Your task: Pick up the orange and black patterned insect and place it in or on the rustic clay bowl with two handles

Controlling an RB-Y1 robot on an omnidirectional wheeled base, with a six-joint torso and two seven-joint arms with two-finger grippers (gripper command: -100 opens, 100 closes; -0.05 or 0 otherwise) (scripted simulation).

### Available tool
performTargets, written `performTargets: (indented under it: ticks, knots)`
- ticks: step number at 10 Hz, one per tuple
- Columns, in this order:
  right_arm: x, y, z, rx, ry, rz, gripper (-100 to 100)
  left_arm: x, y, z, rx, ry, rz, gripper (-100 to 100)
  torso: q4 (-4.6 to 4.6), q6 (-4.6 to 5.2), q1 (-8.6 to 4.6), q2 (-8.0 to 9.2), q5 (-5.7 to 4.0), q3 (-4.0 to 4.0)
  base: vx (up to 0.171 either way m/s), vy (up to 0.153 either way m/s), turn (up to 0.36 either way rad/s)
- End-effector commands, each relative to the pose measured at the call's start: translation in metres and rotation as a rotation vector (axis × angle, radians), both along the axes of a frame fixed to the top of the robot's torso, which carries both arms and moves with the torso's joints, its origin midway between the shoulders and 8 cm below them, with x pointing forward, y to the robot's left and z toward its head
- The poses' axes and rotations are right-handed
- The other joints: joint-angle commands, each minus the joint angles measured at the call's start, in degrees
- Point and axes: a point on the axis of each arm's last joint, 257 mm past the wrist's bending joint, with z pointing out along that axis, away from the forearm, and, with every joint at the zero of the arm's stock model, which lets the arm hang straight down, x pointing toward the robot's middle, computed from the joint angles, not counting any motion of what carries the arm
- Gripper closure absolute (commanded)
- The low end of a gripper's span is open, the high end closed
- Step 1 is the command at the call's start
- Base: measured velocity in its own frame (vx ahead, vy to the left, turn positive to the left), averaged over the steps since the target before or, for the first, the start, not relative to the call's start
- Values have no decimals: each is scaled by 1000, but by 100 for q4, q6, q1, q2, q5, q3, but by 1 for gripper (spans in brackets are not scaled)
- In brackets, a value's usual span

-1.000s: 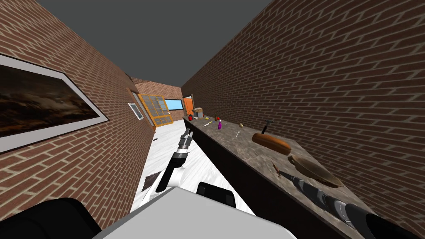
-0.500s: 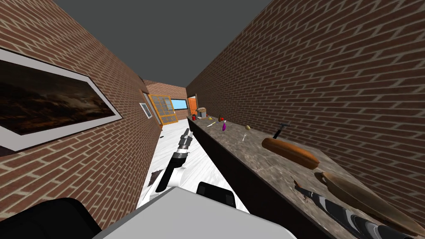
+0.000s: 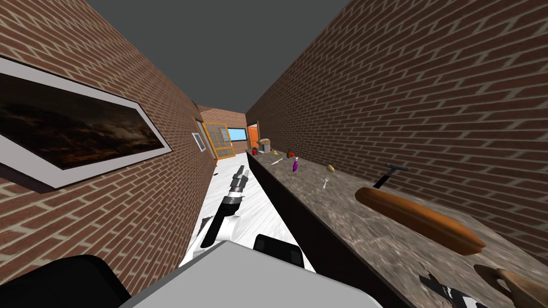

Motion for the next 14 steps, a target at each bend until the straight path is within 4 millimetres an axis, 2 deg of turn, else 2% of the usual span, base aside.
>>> performTargets:
  ticks: [1,4,5,6,7,8,9,13,14]
  knots:
    - [-9,-9,-1,-16,21,-2,-100,0,0,0,0,0,0,0,0,0,0,0,0,0,40,36,60]
    - [-10,-9,-1,-16,23,-2,-100,0,0,0,0,0,0,0,8,4,-21,31,-5,18,1,1,-2]
    - [-27,-21,-2,-43,65,-9,-100,0,0,0,0,0,0,0,9,4,-23,35,-6,21,37,23,108]
    - [-19,-21,0,-44,50,-5,-100,0,0,0,0,0,0,0,6,1,-14,23,-4,14,53,19,55]
    - [-27,-21,-2,-43,65,-9,-100,0,0,0,0,0,0,0,4,2,-14,15,-3,9,30,4,-3]
    - [-55,-39,-2,-86,131,-19,-100,0,0,0,0,0,0,0,5,4,-19,20,-5,12,73,27,151]
    - [-46,-41,3,-86,107,-33,-100,0,0,0,0,0,0,0,3,-1,-11,7,-2,5,85,35,102]
    - [-47,-40,1,-88,115,-16,-100,0,0,0,0,0,0,0,8,4,-20,32,-5,19,10,7,-8]
    - [-53,-39,-2,-86,127,-18,-100,0,0,0,0,0,0,0,9,4,-22,36,-6,21,-6,-5,1]
